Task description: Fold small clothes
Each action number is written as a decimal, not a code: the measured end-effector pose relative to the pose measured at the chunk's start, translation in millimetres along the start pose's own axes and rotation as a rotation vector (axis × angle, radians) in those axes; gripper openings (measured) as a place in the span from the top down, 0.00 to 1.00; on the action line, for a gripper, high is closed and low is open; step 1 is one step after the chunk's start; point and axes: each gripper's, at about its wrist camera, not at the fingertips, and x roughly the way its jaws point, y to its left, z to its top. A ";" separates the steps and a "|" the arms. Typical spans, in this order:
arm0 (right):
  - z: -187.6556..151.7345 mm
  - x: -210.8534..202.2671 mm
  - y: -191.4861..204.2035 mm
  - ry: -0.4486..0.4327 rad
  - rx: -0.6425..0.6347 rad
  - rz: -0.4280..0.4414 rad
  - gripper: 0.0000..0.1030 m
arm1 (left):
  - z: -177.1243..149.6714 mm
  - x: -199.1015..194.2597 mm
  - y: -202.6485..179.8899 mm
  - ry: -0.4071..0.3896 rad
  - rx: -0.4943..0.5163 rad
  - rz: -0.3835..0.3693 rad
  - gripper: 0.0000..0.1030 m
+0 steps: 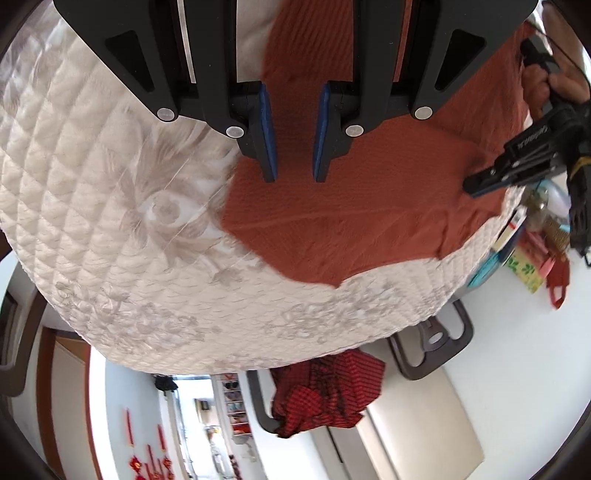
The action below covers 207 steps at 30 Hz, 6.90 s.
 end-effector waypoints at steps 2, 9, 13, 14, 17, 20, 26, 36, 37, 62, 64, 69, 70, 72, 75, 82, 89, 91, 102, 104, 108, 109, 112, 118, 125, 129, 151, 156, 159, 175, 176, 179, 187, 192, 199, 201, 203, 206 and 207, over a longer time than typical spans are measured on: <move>-8.3 -2.8 7.4 0.007 -0.036 -0.013 0.81 | -5.0 3.3 -0.5 0.010 0.006 0.010 0.91; -13.4 -0.2 11.5 0.030 -0.075 -0.054 0.81 | -10.1 3.3 2.1 0.018 -0.002 0.024 0.89; -10.6 -3.5 13.9 0.016 -0.081 -0.055 0.81 | -10.2 -5.6 12.2 -0.003 -0.011 0.068 0.89; -9.7 -4.4 13.9 0.012 -0.078 -0.054 0.81 | -10.0 -8.4 17.0 -0.011 -0.017 0.083 0.89; -6.7 -4.5 13.7 0.007 -0.072 -0.056 0.81 | -12.1 -16.3 32.1 -0.028 -0.034 0.143 0.88; -8.0 -2.1 14.7 0.013 -0.080 -0.058 0.81 | -19.4 -26.3 55.5 -0.050 -0.079 0.201 0.79; -9.8 1.7 13.5 0.033 -0.089 -0.067 0.81 | -31.9 -26.5 92.7 -0.024 -0.156 0.230 0.79; 4.1 13.6 0.5 0.037 -0.064 -0.126 0.81 | -34.3 -13.6 119.7 -0.018 -0.205 0.229 0.79; 2.9 14.4 -0.7 0.029 -0.064 -0.119 0.80 | -35.2 -14.8 119.4 -0.023 -0.205 0.228 0.79; -36.5 -29.8 13.9 0.046 -0.072 -0.051 0.80 | -65.6 -48.9 94.6 -0.007 -0.160 0.225 0.72; -42.8 -33.5 12.6 0.057 -0.056 -0.035 0.80 | -72.6 -54.3 95.6 -0.005 -0.168 0.203 0.68; -60.1 -41.4 6.7 0.083 -0.006 0.017 0.77 | -95.0 -66.4 101.2 0.012 -0.208 0.116 0.66; -63.9 -44.5 6.2 0.077 0.002 0.028 0.68 | -99.2 -67.6 100.9 0.018 -0.215 0.102 0.66; -68.5 -48.5 5.5 0.076 0.028 0.058 0.58 | -109.2 -72.8 100.2 0.020 -0.231 0.063 0.66; -80.1 -52.3 7.9 0.092 0.056 0.104 0.57 | -122.5 -83.9 96.4 0.009 -0.240 0.018 0.63; -110.6 -70.2 8.8 0.074 0.129 0.238 0.57 | -149.3 -105.6 89.7 -0.004 -0.262 -0.071 0.62; -141.3 -85.9 6.2 0.111 0.222 0.380 0.57 | -172.6 -122.1 89.1 -0.003 -0.344 -0.189 0.62; -147.8 -89.6 8.9 0.134 0.224 0.413 0.57 | -177.6 -127.1 88.2 -0.006 -0.346 -0.202 0.62; -151.6 -87.8 13.2 0.160 0.237 0.422 0.81 | -181.1 -125.3 98.1 0.001 -0.432 -0.294 0.64; -152.3 -85.3 12.8 0.165 0.237 0.420 0.89 | -180.4 -124.5 97.3 0.006 -0.428 -0.297 0.73; -154.2 -86.2 11.1 0.161 0.252 0.450 0.92 | -186.2 -118.0 95.7 0.033 -0.443 -0.344 0.91; -154.0 -86.9 11.2 0.159 0.253 0.458 0.92 | -186.9 -119.7 96.5 0.025 -0.447 -0.353 0.91; -153.2 -92.8 7.4 0.142 0.261 0.483 0.93 | -183.6 -130.6 102.6 -0.037 -0.469 -0.390 0.92; -128.0 -110.3 8.7 0.024 0.257 0.565 0.93 | -152.5 -154.4 113.2 -0.189 -0.447 -0.410 0.92; -75.0 -114.2 14.4 -0.120 0.195 0.585 0.93 | -98.3 -149.4 127.8 -0.311 -0.422 -0.375 0.92; -43.2 -100.1 9.9 -0.156 0.196 0.561 0.93 | -69.6 -128.2 139.3 -0.316 -0.436 -0.359 0.92; 44.9 36.5 -46.8 -0.034 0.448 0.455 0.93 | 4.6 31.0 191.1 -0.039 -0.621 -0.274 0.92; 43.8 51.1 -57.5 -0.008 0.507 0.450 0.92 | 11.6 38.4 187.8 -0.029 -0.617 -0.275 0.92; 49.6 53.6 -59.0 -0.007 0.528 0.449 0.91 | 18.1 44.1 191.3 -0.018 -0.650 -0.287 0.90; 35.2 -2.4 -39.5 -0.095 0.339 0.327 0.55 | -3.5 -19.0 166.8 -0.137 -0.498 -0.213 0.62; 29.4 -5.0 -37.8 -0.088 0.316 0.304 0.55 | -9.5 -23.6 162.5 -0.136 -0.477 -0.212 0.62; 7.3 -14.8 -27.4 -0.055 0.215 0.204 0.61 | -24.6 -32.7 148.3 -0.134 -0.401 -0.186 0.63; -19.9 -11.7 -20.3 0.010 0.076 0.035 0.89 | -39.2 -27.3 125.2 -0.066 -0.256 -0.020 0.65; -14.4 -33.3 3.9 -0.060 -0.010 -0.004 0.89 | -33.1 -51.0 92.0 -0.117 -0.199 -0.028 0.65; -21.2 -1.1 63.8 -0.010 -0.131 0.105 0.89 | -25.9 -22.3 19.8 -0.076 -0.072 -0.146 0.65; -26.9 14.5 69.1 0.028 -0.153 0.087 0.89 | -31.3 -3.8 12.5 -0.016 -0.059 -0.117 0.65; -30.0 21.2 71.9 0.057 -0.162 0.073 0.89 | -33.1 -8.7 9.6 -0.030 -0.051 -0.105 0.65; -28.8 11.1 72.5 0.036 -0.167 0.068 0.89 | -30.3 -16.4 10.9 -0.028 -0.061 -0.108 0.65; -28.9 7.1 73.2 0.024 -0.170 0.073 0.89 | -29.6 -19.2 9.7 -0.037 -0.058 -0.108 0.65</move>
